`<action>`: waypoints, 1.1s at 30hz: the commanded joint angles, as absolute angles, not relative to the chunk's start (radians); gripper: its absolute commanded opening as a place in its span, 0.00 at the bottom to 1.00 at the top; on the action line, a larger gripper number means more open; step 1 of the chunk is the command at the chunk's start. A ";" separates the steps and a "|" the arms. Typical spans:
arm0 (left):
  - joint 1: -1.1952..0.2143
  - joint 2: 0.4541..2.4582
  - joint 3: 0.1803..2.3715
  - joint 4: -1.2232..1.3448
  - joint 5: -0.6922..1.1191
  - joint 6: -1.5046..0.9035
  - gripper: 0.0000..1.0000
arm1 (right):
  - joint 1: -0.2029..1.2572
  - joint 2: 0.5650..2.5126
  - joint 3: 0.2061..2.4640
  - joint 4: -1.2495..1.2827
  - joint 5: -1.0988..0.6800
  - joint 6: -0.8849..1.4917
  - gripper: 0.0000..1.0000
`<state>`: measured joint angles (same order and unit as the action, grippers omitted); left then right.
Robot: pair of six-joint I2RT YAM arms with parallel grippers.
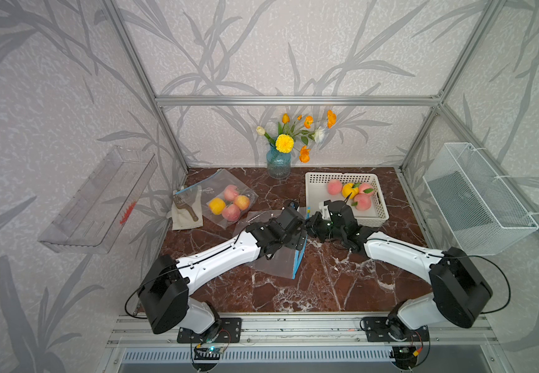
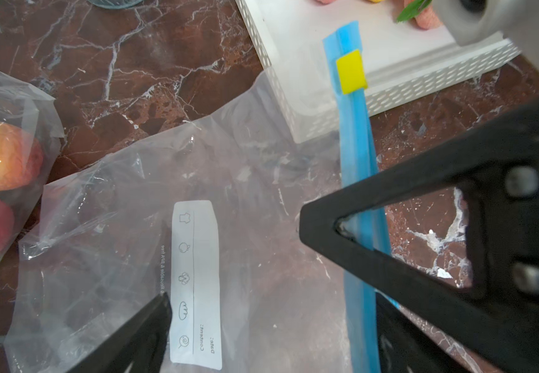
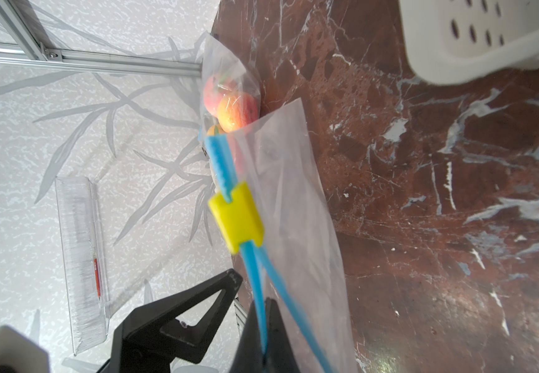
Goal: Place the peach in a zip-top bag and seal the zipper
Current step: Open the zipper of the food storage bag at the center of the board.
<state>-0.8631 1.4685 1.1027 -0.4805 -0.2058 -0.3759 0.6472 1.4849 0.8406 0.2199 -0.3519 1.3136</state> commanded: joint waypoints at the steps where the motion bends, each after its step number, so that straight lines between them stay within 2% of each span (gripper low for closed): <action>1: -0.866 1.479 1.136 -0.538 -0.197 -0.360 0.90 | 0.652 1.493 0.865 0.241 -0.366 1.321 0.00; 12: -0.867 1.429 1.130 -0.551 -0.241 -0.414 0.72 | 0.650 1.494 0.865 0.206 -0.347 1.304 0.00; 23: -0.866 1.430 1.138 -0.555 -0.265 -0.373 0.68 | 0.657 1.511 0.876 0.188 -0.358 1.289 0.00; 28: -0.867 1.433 1.144 -0.568 -0.257 -0.347 0.53 | 0.657 1.514 0.879 0.181 -0.362 1.283 0.00; 33: -0.867 1.444 1.148 -0.553 -0.175 -0.312 0.36 | 0.657 1.518 0.891 0.171 -0.366 1.269 0.00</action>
<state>-0.8658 1.4349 1.1122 -0.5453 -0.2150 -0.3450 0.6537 1.5070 0.8543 0.1947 -0.3534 1.2930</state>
